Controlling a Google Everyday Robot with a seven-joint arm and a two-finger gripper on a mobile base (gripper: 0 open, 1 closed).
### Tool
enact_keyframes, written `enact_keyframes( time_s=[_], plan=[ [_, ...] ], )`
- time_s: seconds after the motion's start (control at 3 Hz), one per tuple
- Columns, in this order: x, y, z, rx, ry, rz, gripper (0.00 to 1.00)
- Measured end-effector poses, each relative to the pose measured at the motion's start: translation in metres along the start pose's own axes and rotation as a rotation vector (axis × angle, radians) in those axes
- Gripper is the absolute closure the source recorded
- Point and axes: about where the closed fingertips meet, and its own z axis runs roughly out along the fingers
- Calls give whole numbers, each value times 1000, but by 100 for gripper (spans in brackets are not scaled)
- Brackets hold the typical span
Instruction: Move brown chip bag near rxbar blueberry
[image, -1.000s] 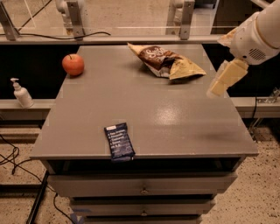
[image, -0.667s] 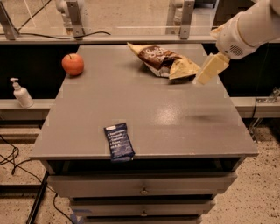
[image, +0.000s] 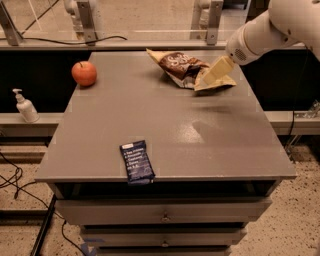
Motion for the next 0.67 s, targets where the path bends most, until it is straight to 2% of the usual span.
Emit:
enact_keyframes(
  time_s=[0.33,0.67],
  plan=[
    [4,-6,38,-43,-7,105,0],
    [9,-1,64,-92,-8,178,17]
  ],
)
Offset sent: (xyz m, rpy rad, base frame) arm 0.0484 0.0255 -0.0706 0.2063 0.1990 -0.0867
